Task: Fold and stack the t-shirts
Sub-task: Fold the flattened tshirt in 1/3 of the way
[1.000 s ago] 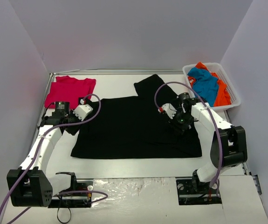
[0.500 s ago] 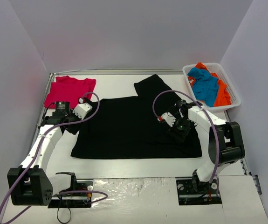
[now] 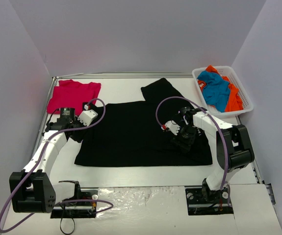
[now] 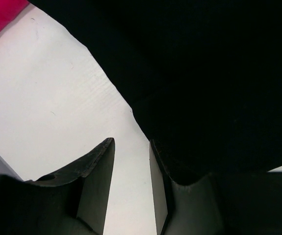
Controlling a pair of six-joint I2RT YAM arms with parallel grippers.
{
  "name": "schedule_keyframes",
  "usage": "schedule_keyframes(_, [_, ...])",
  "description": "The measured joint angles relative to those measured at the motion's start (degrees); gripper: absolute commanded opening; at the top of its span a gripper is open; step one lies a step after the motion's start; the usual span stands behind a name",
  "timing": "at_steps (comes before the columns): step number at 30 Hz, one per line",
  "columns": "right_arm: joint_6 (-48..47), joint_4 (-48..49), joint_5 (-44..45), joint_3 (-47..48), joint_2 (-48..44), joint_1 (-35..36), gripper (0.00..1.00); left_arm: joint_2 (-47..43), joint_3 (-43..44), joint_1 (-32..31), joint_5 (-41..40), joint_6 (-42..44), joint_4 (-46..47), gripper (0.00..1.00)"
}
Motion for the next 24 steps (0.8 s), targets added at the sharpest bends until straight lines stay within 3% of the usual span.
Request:
schedule_keyframes(6, [0.1,0.1,-0.8,0.0,2.3,0.6,0.45,0.5,-0.3,0.0,0.0,-0.1,0.2,0.34])
schedule_keyframes(7, [0.2,0.1,-0.8,0.0,2.5,0.6,0.34,0.5,-0.3,0.0,0.0,-0.1,0.3,0.34])
schedule_keyframes(10, [0.5,0.3,-0.9,0.0,2.7,0.6,0.14,0.5,-0.3,0.0,0.3,-0.3,0.3,0.34])
schedule_keyframes(15, [1.2,0.3,-1.3,0.0,2.7,0.6,0.11,0.5,-0.3,0.0,0.5,-0.5,0.3,0.34])
schedule_keyframes(18, [1.5,0.3,-1.3,0.1,2.7,0.6,0.15,0.5,-0.3,0.0,0.7,-0.5,0.3,0.34])
schedule_keyframes(20, [1.9,0.3,-1.3,0.4,2.7,0.6,0.42,0.5,-0.3,0.0,0.9,-0.5,0.3,0.34])
schedule_keyframes(21, [2.2,0.3,-1.3,0.7,2.7,0.6,0.48,0.5,-0.3,0.0,1.0,-0.5,0.3,0.34])
schedule_keyframes(24, [2.0,0.3,-1.3,1.3,2.7,0.6,0.50,0.5,-0.3,0.0,1.2,-0.5,0.3,0.34])
